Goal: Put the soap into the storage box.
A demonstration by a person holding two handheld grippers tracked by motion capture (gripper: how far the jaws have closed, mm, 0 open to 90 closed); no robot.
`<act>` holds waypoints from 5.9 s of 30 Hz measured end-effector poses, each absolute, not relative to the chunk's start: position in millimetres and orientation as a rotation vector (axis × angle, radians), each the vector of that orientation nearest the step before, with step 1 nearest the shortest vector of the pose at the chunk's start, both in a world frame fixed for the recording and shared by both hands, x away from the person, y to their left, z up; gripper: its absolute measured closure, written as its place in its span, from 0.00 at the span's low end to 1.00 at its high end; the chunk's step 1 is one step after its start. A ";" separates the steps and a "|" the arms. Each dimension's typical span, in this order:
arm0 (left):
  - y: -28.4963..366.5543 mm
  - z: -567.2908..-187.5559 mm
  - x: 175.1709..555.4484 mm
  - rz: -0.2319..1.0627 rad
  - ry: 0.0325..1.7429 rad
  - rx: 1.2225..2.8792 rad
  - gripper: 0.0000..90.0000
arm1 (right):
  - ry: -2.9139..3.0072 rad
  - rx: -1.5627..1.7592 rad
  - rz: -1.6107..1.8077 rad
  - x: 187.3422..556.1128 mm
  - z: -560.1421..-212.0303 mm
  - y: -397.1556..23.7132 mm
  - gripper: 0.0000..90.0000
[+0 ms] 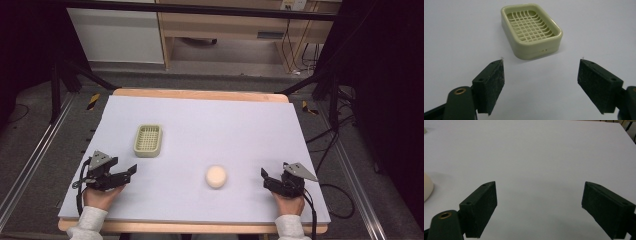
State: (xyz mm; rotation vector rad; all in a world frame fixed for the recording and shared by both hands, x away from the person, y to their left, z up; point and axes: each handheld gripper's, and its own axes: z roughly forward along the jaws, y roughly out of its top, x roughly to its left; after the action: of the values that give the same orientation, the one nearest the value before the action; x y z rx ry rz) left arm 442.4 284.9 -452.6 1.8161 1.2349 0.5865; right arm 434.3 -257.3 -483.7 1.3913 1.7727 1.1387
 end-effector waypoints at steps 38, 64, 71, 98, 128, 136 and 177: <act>233.4 -432.7 442.4 0.527 1.060 1.917 0.21 | 1.788 1.383 1.120 435.2 -484.5 -256.1 0.15; 188.7 -423.2 454.2 0.491 0.968 1.954 0.21 | 1.788 1.383 1.106 435.5 -484.5 -255.3 0.16; 176.4 -422.1 455.0 0.485 0.944 1.969 0.21 | 1.791 1.379 1.103 435.4 -484.4 -254.6 0.16; 135.1 -419.2 456.7 0.434 0.866 2.010 0.21 | 1.796 1.377 1.097 435.6 -484.6 -254.1 0.16; 89.5 -429.2 456.1 0.380 0.803 2.079 0.20 | 1.796 1.378 1.097 435.8 -484.4 -254.1 0.16; 82.6 -431.6 456.1 0.383 0.794 2.099 0.19 | 1.798 1.377 1.095 435.9 -484.5 -253.9 0.16; 44.6 -456.4 459.2 0.362 0.777 2.186 0.16 | 1.803 1.378 1.085 436.2 -484.5 -253.3 0.16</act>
State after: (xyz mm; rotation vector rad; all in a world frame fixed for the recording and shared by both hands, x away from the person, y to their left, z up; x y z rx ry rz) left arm 459.2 44.6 -456.4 2.1857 0.7773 0.3620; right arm 436.2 -253.3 -484.5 1.3783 1.8026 1.0853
